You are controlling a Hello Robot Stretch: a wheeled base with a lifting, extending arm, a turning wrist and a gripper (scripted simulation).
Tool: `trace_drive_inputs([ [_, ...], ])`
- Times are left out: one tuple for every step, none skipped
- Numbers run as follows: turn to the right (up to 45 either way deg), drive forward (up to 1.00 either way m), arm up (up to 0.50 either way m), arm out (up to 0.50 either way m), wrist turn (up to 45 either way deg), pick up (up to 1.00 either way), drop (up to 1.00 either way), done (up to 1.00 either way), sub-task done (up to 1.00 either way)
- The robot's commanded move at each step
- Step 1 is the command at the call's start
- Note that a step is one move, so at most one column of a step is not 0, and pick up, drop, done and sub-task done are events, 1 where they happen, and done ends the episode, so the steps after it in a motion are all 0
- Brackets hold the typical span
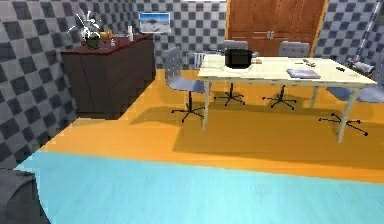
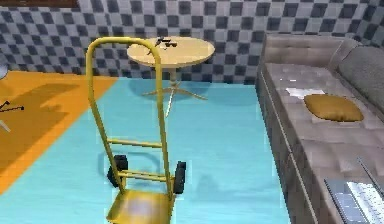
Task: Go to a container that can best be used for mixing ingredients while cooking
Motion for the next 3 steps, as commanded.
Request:
trace_drive_inputs([
  [6.0, 0.0, 0.0, 0.0, 0.0, 0.0, 0.0, 0.0, 0.0],
  [0.0, 0.75, 0.0, 0.0, 0.0, 0.0, 0.0, 0.0, 0.0],
  [45.0, 0.0, 0.0, 0.0, 0.0, 0.0, 0.0, 0.0, 0.0],
])
